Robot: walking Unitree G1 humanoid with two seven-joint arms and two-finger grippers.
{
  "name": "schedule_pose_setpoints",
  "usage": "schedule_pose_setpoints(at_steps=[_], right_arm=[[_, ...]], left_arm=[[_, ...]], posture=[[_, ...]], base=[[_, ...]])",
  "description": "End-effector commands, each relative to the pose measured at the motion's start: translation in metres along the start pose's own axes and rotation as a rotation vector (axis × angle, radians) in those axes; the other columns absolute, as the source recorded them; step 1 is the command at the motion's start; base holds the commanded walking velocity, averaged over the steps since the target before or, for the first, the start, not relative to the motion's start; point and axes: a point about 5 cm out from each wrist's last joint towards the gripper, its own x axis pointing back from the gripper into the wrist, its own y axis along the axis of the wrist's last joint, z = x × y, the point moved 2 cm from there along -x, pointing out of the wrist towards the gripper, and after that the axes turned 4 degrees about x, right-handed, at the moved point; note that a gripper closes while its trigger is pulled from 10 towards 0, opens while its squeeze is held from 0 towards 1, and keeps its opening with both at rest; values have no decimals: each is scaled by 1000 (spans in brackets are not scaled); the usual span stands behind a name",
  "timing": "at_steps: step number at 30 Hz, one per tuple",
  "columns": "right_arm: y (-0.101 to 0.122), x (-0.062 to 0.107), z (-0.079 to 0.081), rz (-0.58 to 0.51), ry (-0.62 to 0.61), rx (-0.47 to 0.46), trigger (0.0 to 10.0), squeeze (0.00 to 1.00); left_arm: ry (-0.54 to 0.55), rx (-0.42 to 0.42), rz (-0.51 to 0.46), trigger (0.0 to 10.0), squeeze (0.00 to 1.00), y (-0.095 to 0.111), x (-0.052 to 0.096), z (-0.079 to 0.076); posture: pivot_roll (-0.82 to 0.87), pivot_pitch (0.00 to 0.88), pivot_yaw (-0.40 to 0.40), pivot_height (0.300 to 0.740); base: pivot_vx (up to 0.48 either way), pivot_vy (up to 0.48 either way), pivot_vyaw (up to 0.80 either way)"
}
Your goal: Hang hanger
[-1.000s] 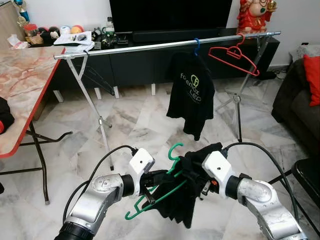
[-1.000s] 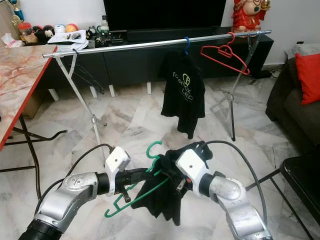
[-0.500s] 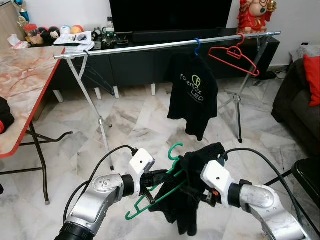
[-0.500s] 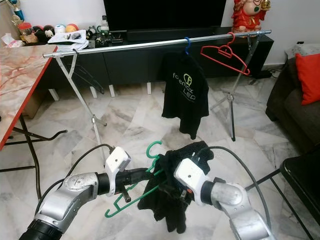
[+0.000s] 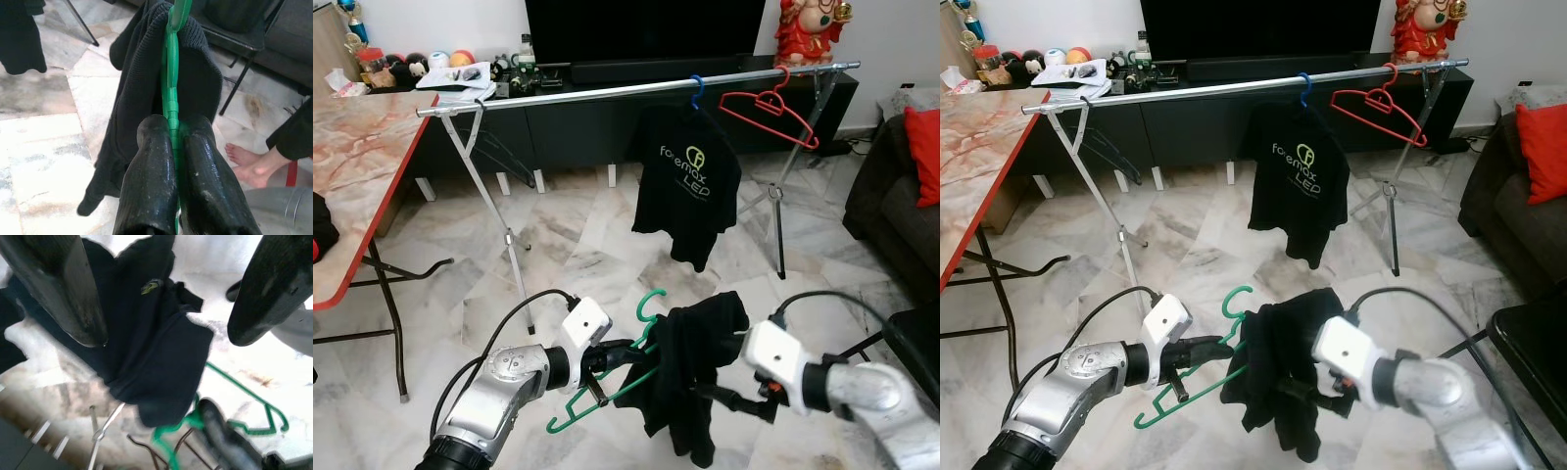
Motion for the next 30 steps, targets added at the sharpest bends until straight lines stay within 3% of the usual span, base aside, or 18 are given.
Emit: schedule_pose_setpoints(at_steps=[1,2,3,4,9,11,16,18,26,30], right_arm=[[14,8,-8,-51,-12,49,10000,1000],[15,12,-17,-49,-27,70,10000,1000],[14,14,-22,-36,-35,88,10000,796],[12,16,-28,-11,-43,115,10000,0],[11,14,-33,-4,19,140,10000,0],[10,10,-32,1,124,166,10000,0],[7,7,-38,6,192,164,10000,0],[5,5,-33,-6,290,155,10000,0],[-3,-8,-17,-20,465,130,10000,0],[-9,-13,-14,2,485,131,10000,0]], left_arm=[[-24,-26,-11,10000,0,2,0,-2],[-43,-33,-8,10000,0,2,1,-3],[-54,-41,-4,10000,0,1,1,-4],[-75,-49,-1,10000,0,1,2,-5],[-145,-79,11,10000,0,0,4,-10],[-245,-108,39,10000,0,-3,7,-20],[-319,-127,71,10000,0,-4,8,-25],[-352,-145,101,10000,0,-6,9,-27],[-379,-180,115,10000,0,-2,6,-26],[-377,-186,115,10000,0,0,4,-24]], posture=[[-85,93,20,740],[-91,90,18,740],[-93,90,18,740],[-98,91,16,740],[-103,90,12,740],[-100,80,4,740],[-99,68,-4,740],[-96,63,-6,740],[-82,45,-10,740],[-80,43,-9,740]], base=[[0,0,0],[0,0,0],[0,0,0],[0,0,0],[0,0,0],[0,0,0],[0,0,0],[0,0,0],[0,0,0],[0,0,0]])
